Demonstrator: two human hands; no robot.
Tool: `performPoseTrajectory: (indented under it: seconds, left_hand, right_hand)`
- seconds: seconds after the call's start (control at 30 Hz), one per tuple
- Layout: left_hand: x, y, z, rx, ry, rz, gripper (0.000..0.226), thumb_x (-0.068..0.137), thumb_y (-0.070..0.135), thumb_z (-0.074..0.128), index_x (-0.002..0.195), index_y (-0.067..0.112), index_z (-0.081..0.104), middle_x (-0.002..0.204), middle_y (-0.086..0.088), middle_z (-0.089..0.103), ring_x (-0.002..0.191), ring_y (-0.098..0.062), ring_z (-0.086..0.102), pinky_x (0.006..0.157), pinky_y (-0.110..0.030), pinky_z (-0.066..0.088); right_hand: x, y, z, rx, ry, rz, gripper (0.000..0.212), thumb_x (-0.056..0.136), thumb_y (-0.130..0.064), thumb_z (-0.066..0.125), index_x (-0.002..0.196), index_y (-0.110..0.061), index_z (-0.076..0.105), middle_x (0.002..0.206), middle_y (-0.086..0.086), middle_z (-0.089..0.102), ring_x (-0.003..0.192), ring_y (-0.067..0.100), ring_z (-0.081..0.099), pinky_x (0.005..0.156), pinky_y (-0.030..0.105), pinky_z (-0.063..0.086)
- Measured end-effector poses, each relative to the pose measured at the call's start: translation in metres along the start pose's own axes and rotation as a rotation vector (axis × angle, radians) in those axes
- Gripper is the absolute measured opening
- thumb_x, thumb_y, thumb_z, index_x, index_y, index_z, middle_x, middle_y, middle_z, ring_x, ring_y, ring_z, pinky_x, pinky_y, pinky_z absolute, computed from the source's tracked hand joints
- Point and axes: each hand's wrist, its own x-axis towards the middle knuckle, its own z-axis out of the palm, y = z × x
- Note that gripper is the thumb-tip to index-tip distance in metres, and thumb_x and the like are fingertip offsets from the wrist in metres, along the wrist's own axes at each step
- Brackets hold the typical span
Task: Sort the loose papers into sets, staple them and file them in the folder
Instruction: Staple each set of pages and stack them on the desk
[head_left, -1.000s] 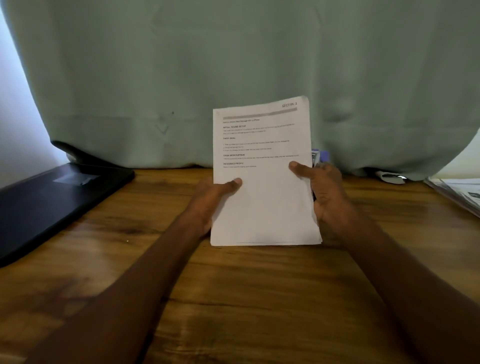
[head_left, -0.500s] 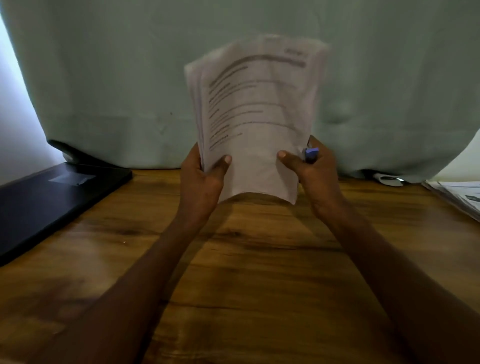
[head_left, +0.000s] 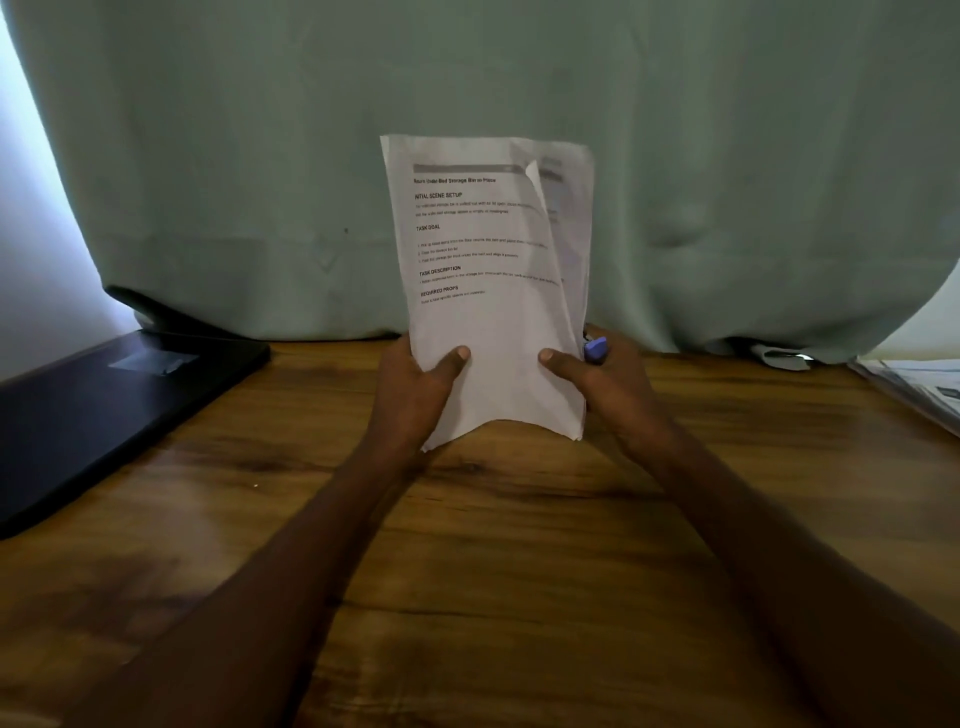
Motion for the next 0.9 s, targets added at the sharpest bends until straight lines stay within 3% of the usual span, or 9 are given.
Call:
performPoseTrajectory:
  seconds: [0.13, 0.27, 0.43, 0.67, 0.8, 0.9]
  left_hand:
    - [0.003, -0.001, -0.002, 0.004, 0.004, -0.004, 0.031, 0.092, 0.022, 0.079, 0.109, 0.043, 0.063, 0.095, 0.033, 0.073, 0.095, 0.010, 0.069, 0.071, -0.010, 0.054]
    - [0.001, -0.010, -0.001, 0.026, 0.006, -0.072, 0.028, 0.090, 0.028, 0.080, 0.106, 0.043, 0.063, 0.096, 0.024, 0.073, 0.095, 0.003, 0.071, 0.076, -0.017, 0.057]
    - [0.003, -0.011, -0.003, 0.015, -0.018, -0.089, 0.029, 0.090, 0.026, 0.080, 0.106, 0.043, 0.063, 0.094, 0.029, 0.073, 0.096, 0.004, 0.070, 0.072, -0.012, 0.055]
    - [0.002, -0.017, -0.005, 0.065, -0.017, -0.131, 0.027, 0.090, 0.034, 0.079, 0.113, 0.036, 0.064, 0.093, 0.026, 0.075, 0.089, 0.007, 0.070, 0.067, -0.012, 0.055]
    - [0.006, -0.018, -0.006, 0.108, -0.011, -0.115, 0.028, 0.092, 0.034, 0.077, 0.117, 0.032, 0.065, 0.091, 0.025, 0.072, 0.087, 0.010, 0.068, 0.065, -0.008, 0.053]
    - [0.007, -0.020, -0.005, 0.144, -0.033, -0.097, 0.039, 0.093, 0.036, 0.076, 0.129, 0.027, 0.062, 0.100, 0.023, 0.067, 0.094, 0.004, 0.067, 0.071, -0.015, 0.054]
  right_hand:
    - [0.004, 0.000, -0.005, 0.058, 0.018, 0.020, 0.015, 0.086, -0.024, 0.081, 0.096, -0.025, 0.070, 0.088, -0.012, 0.078, 0.082, 0.008, 0.074, 0.067, 0.022, 0.060]
    - [0.000, 0.009, -0.003, 0.203, 0.008, 0.180, 0.039, 0.083, -0.020, 0.084, 0.117, -0.011, 0.066, 0.108, 0.006, 0.077, 0.097, 0.026, 0.075, 0.080, 0.040, 0.062]
    - [0.001, 0.009, -0.008, 0.172, 0.019, 0.141, 0.032, 0.081, -0.024, 0.086, 0.105, -0.019, 0.067, 0.093, -0.006, 0.079, 0.082, 0.016, 0.077, 0.062, 0.028, 0.060]
    - [-0.002, 0.007, -0.009, 0.135, -0.022, 0.118, 0.030, 0.084, -0.022, 0.083, 0.109, -0.012, 0.071, 0.100, 0.004, 0.079, 0.092, 0.025, 0.076, 0.079, 0.039, 0.063]
    - [-0.005, 0.008, -0.010, 0.073, -0.063, 0.124, 0.020, 0.085, -0.026, 0.081, 0.099, -0.022, 0.067, 0.090, -0.008, 0.079, 0.083, 0.012, 0.076, 0.065, 0.025, 0.061]
    - [-0.002, 0.009, -0.011, 0.076, -0.040, 0.133, 0.024, 0.084, -0.026, 0.082, 0.100, -0.020, 0.066, 0.095, -0.002, 0.077, 0.089, 0.020, 0.074, 0.076, 0.034, 0.061]
